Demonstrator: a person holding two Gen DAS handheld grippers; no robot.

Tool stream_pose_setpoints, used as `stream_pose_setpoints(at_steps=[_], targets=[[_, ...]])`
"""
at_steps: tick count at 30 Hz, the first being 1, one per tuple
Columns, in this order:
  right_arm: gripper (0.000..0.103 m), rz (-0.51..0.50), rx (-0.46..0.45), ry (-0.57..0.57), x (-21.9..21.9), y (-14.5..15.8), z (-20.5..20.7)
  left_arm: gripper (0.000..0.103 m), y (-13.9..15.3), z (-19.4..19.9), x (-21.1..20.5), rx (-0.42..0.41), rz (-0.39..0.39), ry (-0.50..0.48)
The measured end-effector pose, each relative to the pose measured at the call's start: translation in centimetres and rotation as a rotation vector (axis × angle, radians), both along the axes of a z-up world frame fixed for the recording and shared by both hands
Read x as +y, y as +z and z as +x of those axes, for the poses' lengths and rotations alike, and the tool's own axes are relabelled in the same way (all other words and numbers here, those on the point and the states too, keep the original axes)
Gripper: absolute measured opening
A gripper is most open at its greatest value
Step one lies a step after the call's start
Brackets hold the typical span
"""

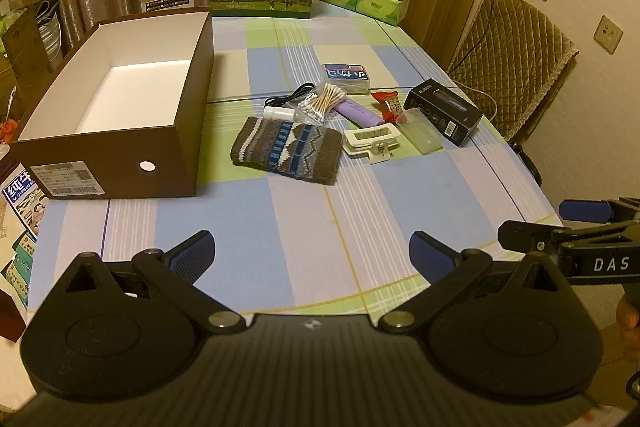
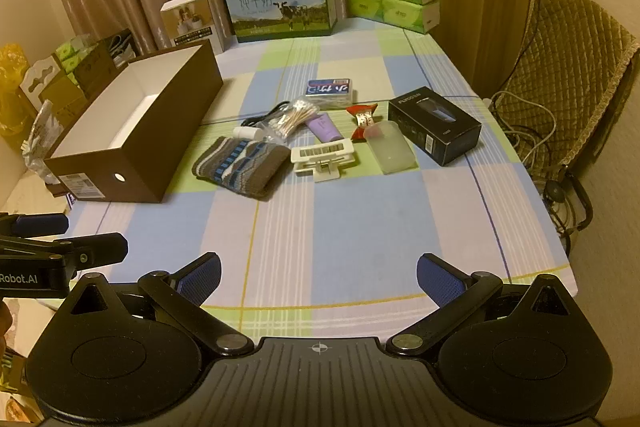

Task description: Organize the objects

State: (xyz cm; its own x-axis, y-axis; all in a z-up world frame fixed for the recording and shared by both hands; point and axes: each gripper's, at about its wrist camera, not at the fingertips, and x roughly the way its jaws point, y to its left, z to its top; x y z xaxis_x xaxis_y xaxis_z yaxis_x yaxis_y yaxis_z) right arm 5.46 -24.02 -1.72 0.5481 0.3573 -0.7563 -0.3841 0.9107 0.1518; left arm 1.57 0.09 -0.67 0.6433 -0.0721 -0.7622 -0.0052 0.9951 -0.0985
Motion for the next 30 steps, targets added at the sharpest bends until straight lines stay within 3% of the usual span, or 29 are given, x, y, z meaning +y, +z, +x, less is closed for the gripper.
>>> stream_pose_setpoints(at_steps=[30], targets=[[0.101, -0.020, 0.018, 0.020, 1.3, -0.5, 3.7, 0.102, -0.3, 2.3, 1.0, 0.017, -0.007, 0.006]])
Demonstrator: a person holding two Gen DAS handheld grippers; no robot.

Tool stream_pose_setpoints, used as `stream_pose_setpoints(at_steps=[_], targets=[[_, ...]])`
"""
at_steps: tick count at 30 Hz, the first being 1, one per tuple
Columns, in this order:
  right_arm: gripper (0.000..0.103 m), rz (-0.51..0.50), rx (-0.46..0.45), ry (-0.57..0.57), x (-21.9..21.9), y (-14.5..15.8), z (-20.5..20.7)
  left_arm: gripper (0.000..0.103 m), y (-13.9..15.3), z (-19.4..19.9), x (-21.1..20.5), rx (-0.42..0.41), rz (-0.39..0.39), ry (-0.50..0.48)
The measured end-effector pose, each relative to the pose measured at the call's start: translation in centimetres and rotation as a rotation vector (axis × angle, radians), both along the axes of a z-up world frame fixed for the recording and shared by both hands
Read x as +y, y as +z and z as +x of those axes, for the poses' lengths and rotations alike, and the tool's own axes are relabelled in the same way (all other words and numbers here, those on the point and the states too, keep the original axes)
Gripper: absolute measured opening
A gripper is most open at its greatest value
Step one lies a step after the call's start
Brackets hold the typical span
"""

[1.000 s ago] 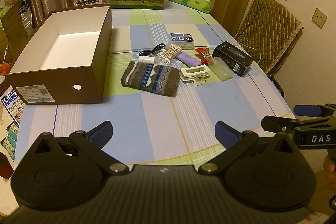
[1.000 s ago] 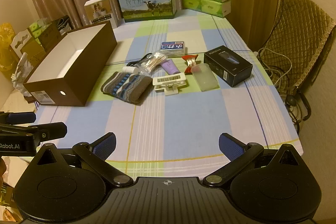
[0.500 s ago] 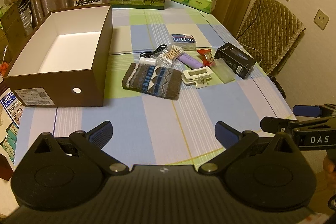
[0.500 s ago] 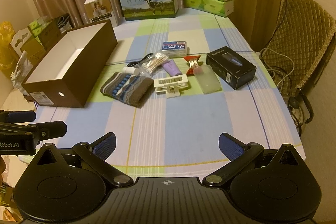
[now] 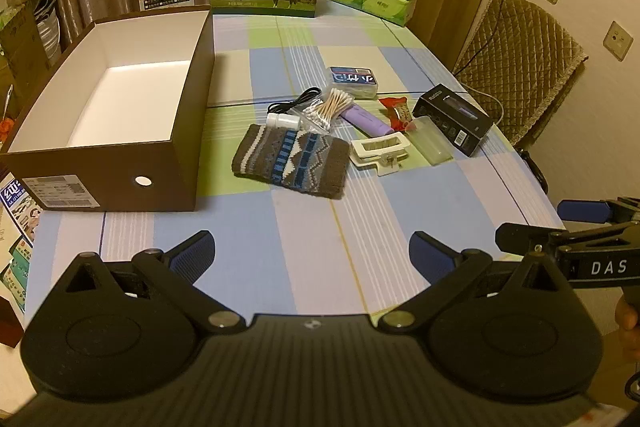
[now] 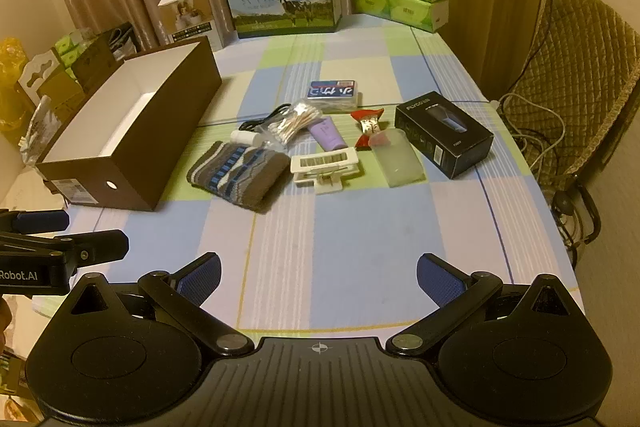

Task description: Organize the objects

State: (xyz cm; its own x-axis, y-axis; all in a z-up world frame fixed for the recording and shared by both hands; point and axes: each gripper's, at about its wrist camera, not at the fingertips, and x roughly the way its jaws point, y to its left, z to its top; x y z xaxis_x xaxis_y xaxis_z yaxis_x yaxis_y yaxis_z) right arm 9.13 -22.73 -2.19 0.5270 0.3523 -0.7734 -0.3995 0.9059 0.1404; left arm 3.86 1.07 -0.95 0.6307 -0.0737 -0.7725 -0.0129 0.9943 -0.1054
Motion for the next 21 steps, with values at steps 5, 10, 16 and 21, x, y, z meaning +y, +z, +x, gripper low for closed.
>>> stream_pose_setpoints(at_steps=[5, 10, 16, 21], targets=[[0.101, -0.003, 0.002, 0.000, 0.0, 0.0, 0.7, 0.102, 0.0, 0.9, 0.0, 0.005, -0.001, 0.002], [0.101, -0.004, 0.004, 0.001, 0.0, -0.1, 1.2, 0.102, 0.0, 1.8, -0.1, 0.008, -0.002, 0.006], [0.101, -0.007, 0.011, 0.006, 0.2, -0.1, 2.8, 0.102, -0.2, 3.1, -0.2, 0.011, -0.003, 0.010], [0.101, -0.006, 0.012, 0.015, 0.4, -0.3, 4.1, 0.102, -0.4, 4.1, 0.0, 0.014, -0.005, 0.020]])
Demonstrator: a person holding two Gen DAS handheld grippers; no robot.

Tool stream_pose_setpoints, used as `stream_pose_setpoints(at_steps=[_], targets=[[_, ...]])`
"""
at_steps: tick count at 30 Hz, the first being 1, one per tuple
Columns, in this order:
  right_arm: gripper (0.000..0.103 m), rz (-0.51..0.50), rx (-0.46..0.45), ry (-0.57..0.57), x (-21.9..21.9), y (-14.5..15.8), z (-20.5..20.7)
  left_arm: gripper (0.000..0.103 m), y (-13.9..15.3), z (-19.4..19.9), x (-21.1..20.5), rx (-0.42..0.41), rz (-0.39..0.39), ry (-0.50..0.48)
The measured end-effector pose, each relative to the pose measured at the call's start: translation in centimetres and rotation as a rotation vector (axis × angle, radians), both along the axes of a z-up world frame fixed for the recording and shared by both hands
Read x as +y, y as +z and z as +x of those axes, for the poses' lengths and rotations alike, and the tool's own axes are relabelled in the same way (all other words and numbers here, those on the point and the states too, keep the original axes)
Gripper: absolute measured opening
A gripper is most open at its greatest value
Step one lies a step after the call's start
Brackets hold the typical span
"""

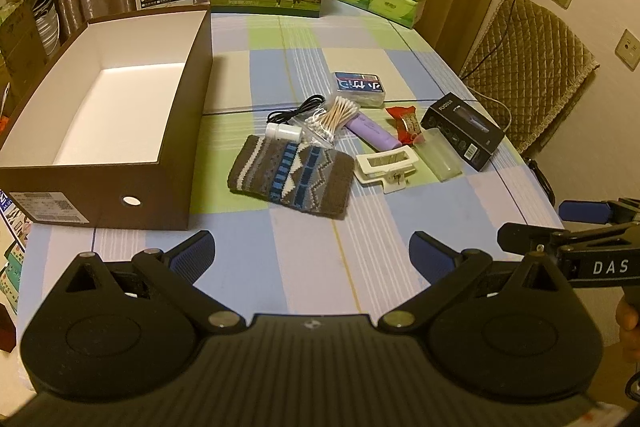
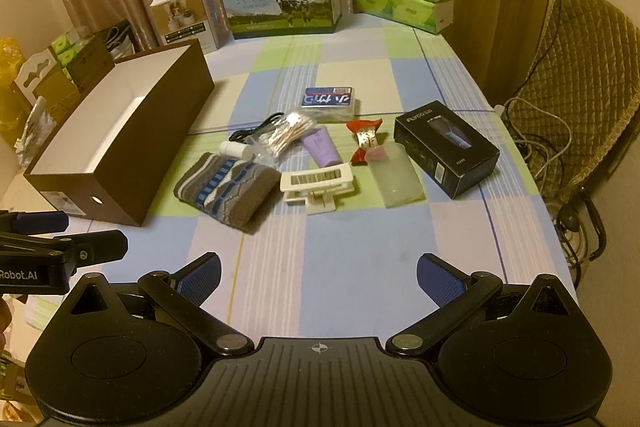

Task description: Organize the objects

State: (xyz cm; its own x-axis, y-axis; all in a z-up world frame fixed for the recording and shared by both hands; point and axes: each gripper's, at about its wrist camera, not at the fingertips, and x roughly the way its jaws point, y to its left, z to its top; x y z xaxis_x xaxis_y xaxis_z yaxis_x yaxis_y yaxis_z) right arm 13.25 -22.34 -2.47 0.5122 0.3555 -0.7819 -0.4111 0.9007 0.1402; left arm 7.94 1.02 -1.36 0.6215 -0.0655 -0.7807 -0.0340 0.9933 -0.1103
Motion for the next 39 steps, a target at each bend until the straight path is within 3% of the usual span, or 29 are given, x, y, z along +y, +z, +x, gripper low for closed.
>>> stream_pose_setpoints(at_steps=[39], targets=[[0.101, 0.013, 0.041, 0.019, -2.3, -3.7, 8.4, 0.102, -3.1, 7.1, -1.9, 0.099, 0.002, 0.066]])
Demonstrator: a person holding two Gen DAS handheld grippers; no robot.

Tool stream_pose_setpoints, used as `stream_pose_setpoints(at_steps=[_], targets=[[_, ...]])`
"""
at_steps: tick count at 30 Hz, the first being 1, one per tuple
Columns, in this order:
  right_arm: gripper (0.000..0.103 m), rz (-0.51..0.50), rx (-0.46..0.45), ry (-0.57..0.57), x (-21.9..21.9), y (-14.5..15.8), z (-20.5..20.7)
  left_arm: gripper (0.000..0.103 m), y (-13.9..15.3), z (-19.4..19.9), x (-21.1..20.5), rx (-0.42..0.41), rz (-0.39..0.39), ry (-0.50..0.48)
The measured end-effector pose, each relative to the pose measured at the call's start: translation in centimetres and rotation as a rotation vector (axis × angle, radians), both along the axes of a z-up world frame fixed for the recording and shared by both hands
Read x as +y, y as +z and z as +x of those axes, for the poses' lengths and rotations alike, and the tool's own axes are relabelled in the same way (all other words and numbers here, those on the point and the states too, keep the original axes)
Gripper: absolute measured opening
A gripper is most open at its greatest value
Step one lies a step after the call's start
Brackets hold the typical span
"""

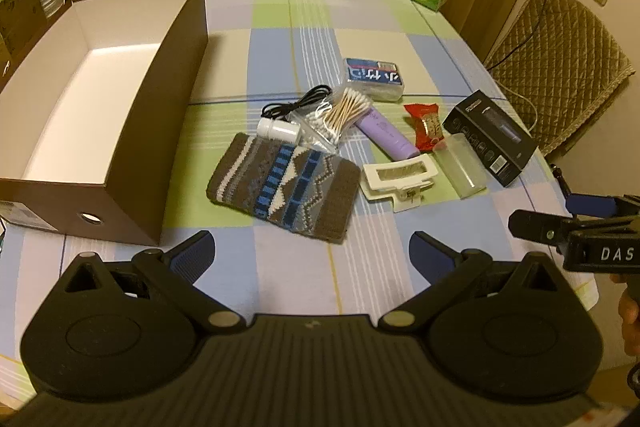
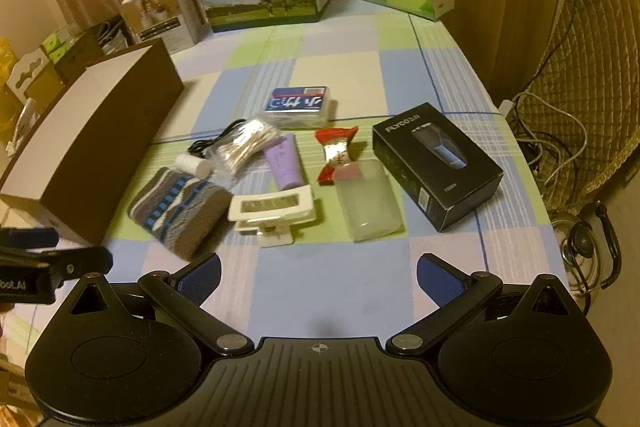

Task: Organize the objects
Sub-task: 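Reach the left gripper to the knitted pouch and grasp it while the right gripper grasps the clear cup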

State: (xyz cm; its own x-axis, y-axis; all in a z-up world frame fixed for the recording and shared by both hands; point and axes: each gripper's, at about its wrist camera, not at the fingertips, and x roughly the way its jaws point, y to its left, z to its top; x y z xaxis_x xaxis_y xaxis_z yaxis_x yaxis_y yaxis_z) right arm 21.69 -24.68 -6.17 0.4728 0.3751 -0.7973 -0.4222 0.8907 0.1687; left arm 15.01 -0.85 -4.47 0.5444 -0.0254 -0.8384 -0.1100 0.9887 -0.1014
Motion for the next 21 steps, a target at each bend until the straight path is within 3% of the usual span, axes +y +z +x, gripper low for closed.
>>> stream_pose_setpoints(at_steps=[9, 16, 21], targets=[[0.101, 0.055, -0.021, -0.023, -1.5, -1.9, 2.3, 0.102, -2.8, 1.9, 0.5, 0.038, -0.004, 0.050], [0.101, 0.039, -0.024, -0.021, -1.9, -3.8, 4.3, 0.101, -5.6, 3.8, 1.0, 0.050, 0.022, 0.120], [0.101, 0.045, -0.016, -0.034, -2.4, -4.7, 5.7, 0.095, -7.6, 5.0, 1.9, 0.057, -0.030, 0.200]])
